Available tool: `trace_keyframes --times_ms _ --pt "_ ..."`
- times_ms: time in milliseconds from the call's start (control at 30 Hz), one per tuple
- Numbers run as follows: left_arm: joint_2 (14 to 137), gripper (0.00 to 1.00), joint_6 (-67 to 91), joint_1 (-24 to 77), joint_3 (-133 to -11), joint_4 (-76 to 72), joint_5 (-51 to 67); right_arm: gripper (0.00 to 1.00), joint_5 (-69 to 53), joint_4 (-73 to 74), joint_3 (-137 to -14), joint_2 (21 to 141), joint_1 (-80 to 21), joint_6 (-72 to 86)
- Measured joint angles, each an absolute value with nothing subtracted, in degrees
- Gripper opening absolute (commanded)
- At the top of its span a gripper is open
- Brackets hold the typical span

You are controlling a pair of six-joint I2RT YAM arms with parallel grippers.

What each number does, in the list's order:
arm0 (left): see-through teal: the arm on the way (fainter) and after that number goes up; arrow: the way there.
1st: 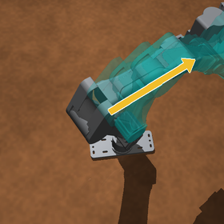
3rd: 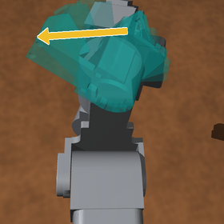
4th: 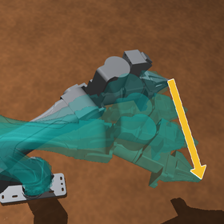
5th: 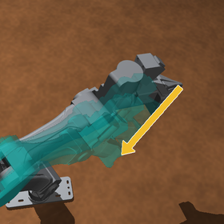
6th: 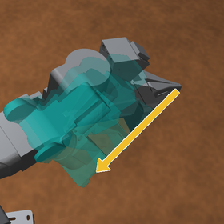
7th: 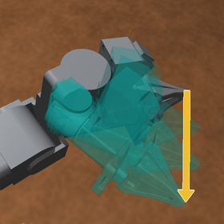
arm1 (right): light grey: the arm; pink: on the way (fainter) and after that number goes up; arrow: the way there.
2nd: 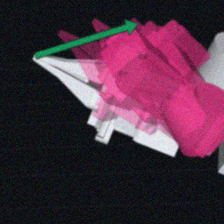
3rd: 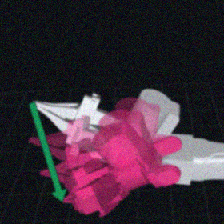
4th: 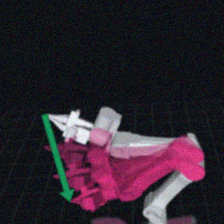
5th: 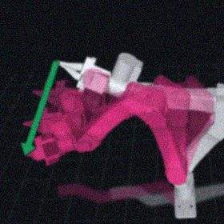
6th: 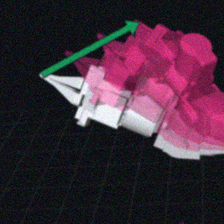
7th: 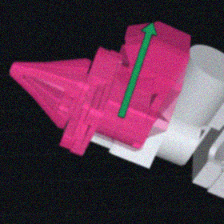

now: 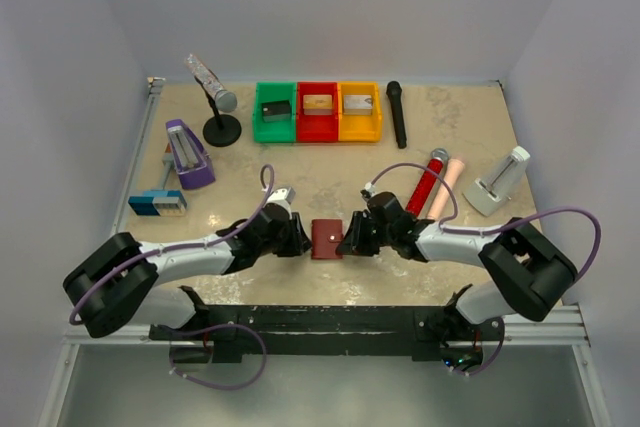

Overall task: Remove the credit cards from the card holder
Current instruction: Pick up the card holder from the center of the board.

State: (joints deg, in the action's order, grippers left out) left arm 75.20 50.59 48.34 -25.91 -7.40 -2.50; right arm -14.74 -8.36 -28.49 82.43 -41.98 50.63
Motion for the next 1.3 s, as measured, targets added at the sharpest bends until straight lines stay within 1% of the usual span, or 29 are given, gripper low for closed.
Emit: trace_keyframes --times_ms 67,100,133,233,533,600,733,833,900,1000,1133,1300 --pt "75.3 0.33 50.7 48.3 -25.6 -7.7 -2.2 0.13 -14.9 -8.8 -28.2 82.1 -42.0 50.6" --pt "75.3 0.34 50.8 48.3 -25.5 -7.8 -2.1 0.08 -15.0 -8.8 -28.1 81.9 -41.9 50.6" --pt "75.3 0.34 51.0 48.3 -25.4 -8.0 -2.1 0.0 -15.0 -8.9 -27.9 81.6 -41.9 50.5" --pt "75.3 0.38 51.7 48.3 -24.3 -9.7 -1.7 0.0 -15.4 -8.8 -27.6 80.3 -41.9 50.5" --pt "70.7 0.59 53.7 47.4 -17.8 -16.3 -0.9 0.0 -16.8 -8.2 -25.1 75.0 -41.9 49.9" --pt "68.3 0.64 54.7 46.7 -15.9 -17.6 -0.8 0.0 -17.5 -6.7 -24.8 72.5 -41.9 49.3" --pt "60.5 0.78 57.6 45.2 -8.1 -25.6 -1.5 0.0 -18.4 -1.3 -25.2 64.8 -41.9 46.5" --pt "54.8 0.83 59.2 44.4 -3.5 -29.3 -1.7 0.0 -19.9 4.0 -26.9 60.2 -41.7 44.2" --pt "51.1 0.87 59.4 44.1 -2.7 -30.1 -1.3 0.0 -21.1 7.2 -28.3 57.5 -41.6 42.7" --pt "45.3 0.91 59.3 43.9 -2.7 -31.7 0.3 0.0 -23.4 10.9 -30.5 53.7 -41.6 40.8" --pt "39.7 0.92 59.0 43.9 -2.7 -32.9 2.3 0.0 -26.8 15.0 -33.5 49.7 -41.6 38.9" --pt "39.8 0.92 59.0 43.8 -2.7 -36.0 6.2 0.0 -30.3 17.9 -36.4 47.5 -41.6 37.9"
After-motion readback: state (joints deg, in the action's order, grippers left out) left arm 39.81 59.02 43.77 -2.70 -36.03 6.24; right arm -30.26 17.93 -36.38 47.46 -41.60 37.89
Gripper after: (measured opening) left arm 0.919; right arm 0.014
